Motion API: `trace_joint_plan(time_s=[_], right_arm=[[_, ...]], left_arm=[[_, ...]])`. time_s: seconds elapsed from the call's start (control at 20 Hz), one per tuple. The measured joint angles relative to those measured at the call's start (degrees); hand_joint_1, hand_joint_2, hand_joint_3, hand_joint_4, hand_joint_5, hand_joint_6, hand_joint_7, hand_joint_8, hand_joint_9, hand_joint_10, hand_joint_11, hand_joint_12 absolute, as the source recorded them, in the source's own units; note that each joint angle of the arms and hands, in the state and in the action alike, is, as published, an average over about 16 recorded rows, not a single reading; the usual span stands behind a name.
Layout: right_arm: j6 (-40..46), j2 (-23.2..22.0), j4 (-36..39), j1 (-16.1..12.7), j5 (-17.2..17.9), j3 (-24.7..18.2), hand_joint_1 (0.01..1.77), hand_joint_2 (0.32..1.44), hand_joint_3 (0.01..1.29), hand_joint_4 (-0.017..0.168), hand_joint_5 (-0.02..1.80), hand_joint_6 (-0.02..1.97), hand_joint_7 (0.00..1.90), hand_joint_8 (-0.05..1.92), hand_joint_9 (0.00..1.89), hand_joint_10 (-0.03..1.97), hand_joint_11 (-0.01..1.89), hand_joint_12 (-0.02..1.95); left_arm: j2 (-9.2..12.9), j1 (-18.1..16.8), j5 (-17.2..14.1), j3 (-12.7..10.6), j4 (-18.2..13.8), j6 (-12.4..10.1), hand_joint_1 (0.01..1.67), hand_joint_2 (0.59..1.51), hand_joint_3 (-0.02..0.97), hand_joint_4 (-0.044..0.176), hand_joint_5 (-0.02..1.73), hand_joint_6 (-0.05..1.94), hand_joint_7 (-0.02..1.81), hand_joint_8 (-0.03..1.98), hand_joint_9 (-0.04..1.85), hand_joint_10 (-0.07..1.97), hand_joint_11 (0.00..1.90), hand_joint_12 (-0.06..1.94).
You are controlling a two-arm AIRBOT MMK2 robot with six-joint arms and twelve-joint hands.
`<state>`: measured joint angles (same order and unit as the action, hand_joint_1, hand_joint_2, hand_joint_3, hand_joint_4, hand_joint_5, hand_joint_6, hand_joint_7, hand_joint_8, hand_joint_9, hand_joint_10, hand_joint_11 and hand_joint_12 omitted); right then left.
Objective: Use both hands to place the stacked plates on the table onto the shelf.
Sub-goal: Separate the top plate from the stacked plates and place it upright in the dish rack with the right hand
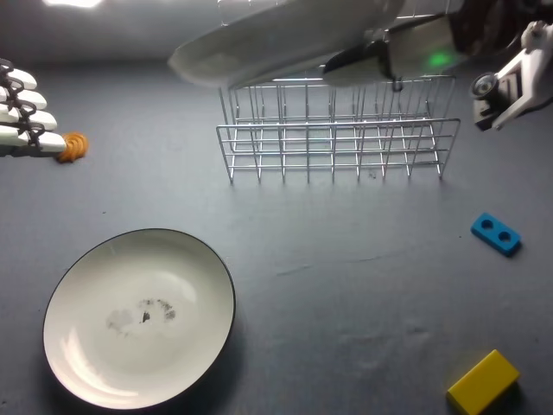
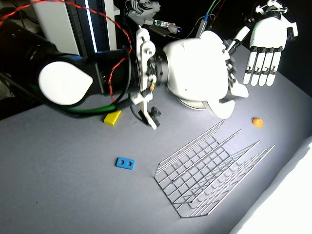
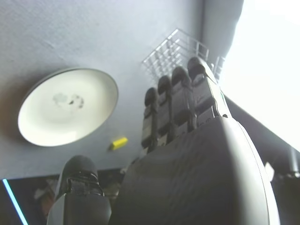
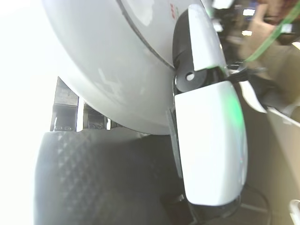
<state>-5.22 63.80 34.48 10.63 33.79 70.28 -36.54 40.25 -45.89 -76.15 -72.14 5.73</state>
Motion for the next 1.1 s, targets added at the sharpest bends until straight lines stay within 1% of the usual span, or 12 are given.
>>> trace_joint_plan(time_s=[0.2, 0.4, 0.5, 0.6, 0.7, 0.85, 1.0, 1.1], right_arm=[[4.6, 0.1, 0.2, -1.9, -4.2, 2.8, 1.14, 1.05, 0.02, 0.006, 0.8, 1.11, 0.89, 1.1, 0.73, 1.03, 0.43, 1.73], [7.9, 0.2, 0.6, -3.3, -8.6, 4.5, 1.14, 1.05, 0.01, 0.002, 0.8, 1.11, 0.88, 1.11, 0.72, 1.06, 0.41, 1.76], [8.7, 0.3, 0.9, -3.9, -10.1, 5.1, 1.14, 1.05, 0.01, 0.001, 0.8, 1.12, 0.88, 1.12, 0.71, 1.07, 0.4, 1.77], [8.6, 0.4, 1.1, -4.3, -10.7, 5.5, 1.14, 1.05, 0.01, 0.001, 0.8, 1.12, 0.88, 1.12, 0.7, 1.07, 0.39, 1.78], [7.6, 0.5, 1.4, -4.6, -10.4, 5.8, 1.14, 1.05, 0.01, 0.002, 0.8, 1.12, 0.88, 1.12, 0.7, 1.08, 0.38, 1.8], [4.1, 0.5, 2.0, -4.7, -8.4, 6.2, 1.14, 1.05, 0.01, 0.004, 0.8, 1.13, 0.87, 1.13, 0.69, 1.08, 0.37, 1.8], [-1.7, 0.5, 2.7, -4.4, -4.5, 6.4, 1.14, 1.05, 0.01, 0.008, 0.8, 1.13, 0.86, 1.15, 0.68, 1.09, 0.37, 1.8], [-6.7, 0.5, 3.3, -3.9, -0.8, 6.5, 1.14, 1.05, 0.01, 0.01, 0.8, 1.14, 0.86, 1.15, 0.68, 1.09, 0.37, 1.79]], left_arm=[[0.2, 0.1, -0.1, -0.2, -1.1, 0.0, 0.02, 1.106, 0.01, 0.0, 0.19, 0.01, 0.19, 0.0, 0.15, 0.01, 0.05, 0.19], [0.3, 0.0, -0.5, -0.5, -2.1, 0.0, 0.02, 1.106, 0.01, 0.0, 0.21, 0.01, 0.21, 0.0, 0.17, 0.0, 0.07, 0.2], [0.3, 0.0, -0.7, -0.7, -2.5, 0.0, 0.02, 1.106, 0.01, 0.0, 0.22, 0.01, 0.22, 0.0, 0.18, 0.0, 0.07, 0.2], [0.3, 0.0, -0.9, -0.9, -2.9, 0.0, 0.02, 1.106, 0.01, 0.0, 0.22, 0.01, 0.22, 0.0, 0.19, 0.01, 0.07, 0.2], [0.3, -0.1, -1.2, -1.1, -3.3, 0.0, 0.02, 1.106, 0.009, 0.0, 0.22, 0.01, 0.22, 0.0, 0.19, 0.01, 0.07, 0.2], [0.3, -0.1, -1.5, -1.2, -3.8, 0.0, 0.02, 1.106, 0.009, 0.0, 0.23, 0.01, 0.23, 0.0, 0.19, 0.01, 0.07, 0.2], [0.3, -0.1, -1.7, -1.2, -4.0, 0.0, 0.02, 1.106, 0.01, 0.0, 0.23, 0.01, 0.23, 0.0, 0.2, 0.01, 0.07, 0.2], [0.3, -0.1, -1.8, -1.2, -4.0, 0.0, 0.02, 1.106, 0.01, 0.0, 0.22, 0.01, 0.23, 0.0, 0.19, 0.01, 0.07, 0.2]])
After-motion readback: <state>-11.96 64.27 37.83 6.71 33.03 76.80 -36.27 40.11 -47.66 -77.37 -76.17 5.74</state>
